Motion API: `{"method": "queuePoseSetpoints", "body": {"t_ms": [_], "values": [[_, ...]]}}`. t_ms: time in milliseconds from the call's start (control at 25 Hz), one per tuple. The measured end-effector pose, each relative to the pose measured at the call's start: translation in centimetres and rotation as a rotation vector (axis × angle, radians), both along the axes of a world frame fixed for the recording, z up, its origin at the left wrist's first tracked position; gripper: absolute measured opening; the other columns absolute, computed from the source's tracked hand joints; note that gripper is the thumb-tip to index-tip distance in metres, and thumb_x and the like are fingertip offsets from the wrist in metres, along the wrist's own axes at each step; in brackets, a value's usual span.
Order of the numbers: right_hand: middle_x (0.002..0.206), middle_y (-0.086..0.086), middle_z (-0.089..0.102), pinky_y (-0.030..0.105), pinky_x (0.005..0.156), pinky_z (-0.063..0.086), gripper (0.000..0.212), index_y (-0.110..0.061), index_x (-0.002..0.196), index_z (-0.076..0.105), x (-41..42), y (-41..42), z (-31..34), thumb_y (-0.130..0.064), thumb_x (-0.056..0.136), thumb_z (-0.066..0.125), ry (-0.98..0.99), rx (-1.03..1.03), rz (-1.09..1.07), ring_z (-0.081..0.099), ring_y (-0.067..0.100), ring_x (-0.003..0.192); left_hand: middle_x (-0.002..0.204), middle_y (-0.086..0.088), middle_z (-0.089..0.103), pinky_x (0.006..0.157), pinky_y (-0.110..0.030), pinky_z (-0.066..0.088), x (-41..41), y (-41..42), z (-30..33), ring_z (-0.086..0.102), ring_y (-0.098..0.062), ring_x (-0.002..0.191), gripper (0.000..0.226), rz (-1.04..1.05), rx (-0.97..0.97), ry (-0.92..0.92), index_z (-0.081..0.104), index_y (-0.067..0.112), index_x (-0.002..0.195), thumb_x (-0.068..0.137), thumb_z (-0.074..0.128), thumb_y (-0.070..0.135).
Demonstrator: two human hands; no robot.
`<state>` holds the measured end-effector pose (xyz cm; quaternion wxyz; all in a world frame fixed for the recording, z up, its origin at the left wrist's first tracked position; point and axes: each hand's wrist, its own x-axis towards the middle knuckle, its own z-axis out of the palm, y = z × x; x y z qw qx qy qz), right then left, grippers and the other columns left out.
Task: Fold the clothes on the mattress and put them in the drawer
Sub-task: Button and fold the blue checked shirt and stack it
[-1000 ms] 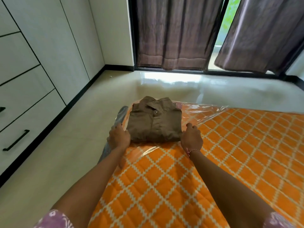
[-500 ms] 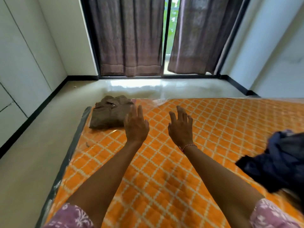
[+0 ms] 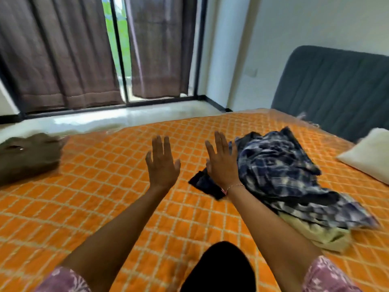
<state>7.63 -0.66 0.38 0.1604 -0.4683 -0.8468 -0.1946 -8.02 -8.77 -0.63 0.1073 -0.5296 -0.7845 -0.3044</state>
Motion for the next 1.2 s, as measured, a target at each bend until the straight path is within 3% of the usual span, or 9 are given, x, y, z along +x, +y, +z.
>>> {"method": "queuePoseSetpoints", "body": {"t_ms": [160, 360, 520, 640, 720, 800, 960, 1080, 1200], "values": [[0.149, 0.021, 0.035, 0.063, 0.103, 0.031, 0.056, -0.011, 0.131, 0.055, 9.1, 5.5, -1.1, -0.026, 0.080, 0.073, 0.012, -0.008, -0.131, 0.032, 0.036, 0.139, 0.160, -0.012, -0.001, 0.115, -0.043, 0.011, 8.0, 5.9, -1.3, -0.002, -0.026, 0.148, 0.075, -0.233, -0.161, -0.056, 0.001, 0.010, 0.152, 0.098, 0.043, 0.040], [0.159, 0.016, -0.006, 0.057, 0.112, 0.019, 0.077, -0.026, 0.152, -0.004, 16.4, 11.4, -2.3, 0.003, 0.094, 0.039, 0.042, -0.236, -0.267, -0.003, 0.032, 0.147, 0.158, -0.009, -0.017, 0.117, -0.052, 0.009, 16.9, 13.7, -1.3, -0.013, -0.027, 0.146, 0.100, -0.500, -0.355, -0.103, -0.018, 0.013, 0.149, 0.090, 0.055, 0.048], [0.139, 0.023, 0.043, 0.049, 0.087, 0.044, 0.048, -0.011, 0.137, 0.043, 16.3, 13.0, -3.3, 0.007, 0.093, 0.038, 0.284, -0.392, -0.294, 0.043, 0.037, 0.126, 0.139, -0.016, 0.034, 0.094, -0.047, 0.046, 18.6, 17.4, -1.0, 0.039, -0.036, 0.123, 0.064, -0.510, -0.532, -0.360, 0.035, 0.014, 0.135, 0.084, 0.068, 0.033], [0.095, 0.022, 0.063, 0.036, 0.060, 0.033, 0.026, 0.001, 0.107, 0.054, 13.2, 12.2, -2.5, 0.004, 0.090, 0.036, 0.691, -0.298, -0.316, 0.057, 0.037, 0.080, 0.115, -0.014, 0.048, 0.079, -0.042, 0.050, 16.7, 17.4, -0.8, 0.051, -0.031, 0.099, 0.039, -0.491, -0.417, -0.462, 0.042, 0.013, 0.108, 0.081, 0.069, 0.016], [0.087, 0.019, 0.061, 0.039, 0.058, 0.033, 0.026, 0.000, 0.101, 0.055, 9.6, 10.6, -1.2, -0.004, 0.088, 0.033, 0.834, -0.231, -0.147, 0.054, 0.034, 0.071, 0.131, -0.017, 0.041, 0.085, -0.036, 0.048, 15.4, 16.4, -0.5, 0.047, -0.031, 0.114, 0.053, -0.559, -0.352, -0.747, 0.033, 0.009, 0.132, 0.088, 0.063, 0.015], [0.082, 0.013, 0.060, 0.040, 0.059, 0.040, 0.030, -0.004, 0.094, 0.056, 5.6, 7.8, 1.0, -0.013, 0.083, 0.030, 0.967, -0.294, 0.073, 0.053, 0.027, 0.068, 0.117, -0.012, 0.056, 0.080, -0.023, 0.053, 14.7, 14.4, 1.2, 0.053, -0.024, 0.105, 0.035, -0.603, -0.069, -1.394, 0.042, 0.003, 0.130, 0.102, 0.041, 0.024], [0.118, 0.009, 0.058, 0.042, 0.092, 0.046, 0.041, -0.013, 0.121, 0.052, 2.0, 4.0, 4.2, -0.018, 0.081, 0.048, 0.922, -0.405, 0.344, 0.054, 0.023, 0.105, 0.072, -0.005, 0.057, 0.055, -0.019, 0.049, 10.2, 11.3, 3.9, 0.051, -0.016, 0.069, 0.032, -0.408, 0.220, -1.677, 0.053, 0.011, 0.082, 0.104, 0.029, 0.014], [0.157, 0.001, 0.016, 0.050, 0.112, 0.016, 0.088, -0.031, 0.150, 0.014, 3.4, 3.2, 2.4, -0.049, 0.075, 0.058, 0.640, -0.355, 0.293, 0.016, 0.023, 0.143, 0.079, -0.006, 0.062, 0.063, -0.030, 0.048, 3.5, 9.5, 5.2, 0.059, -0.020, 0.070, 0.024, -0.401, 0.257, -1.557, 0.056, 0.013, 0.085, 0.101, 0.040, 0.019], [0.160, -0.002, -0.005, 0.055, 0.113, 0.001, 0.117, -0.032, 0.150, -0.008, 2.8, 3.1, 0.9, -0.070, 0.066, 0.064, 0.513, -0.500, 0.087, -0.005, 0.018, 0.146, 0.071, 0.003, 0.070, 0.055, -0.020, 0.052, -3.6, 5.3, 7.2, 0.066, -0.011, 0.062, 0.030, -0.439, 0.218, -1.522, 0.058, 0.016, 0.090, 0.102, 0.034, 0.028]]}}
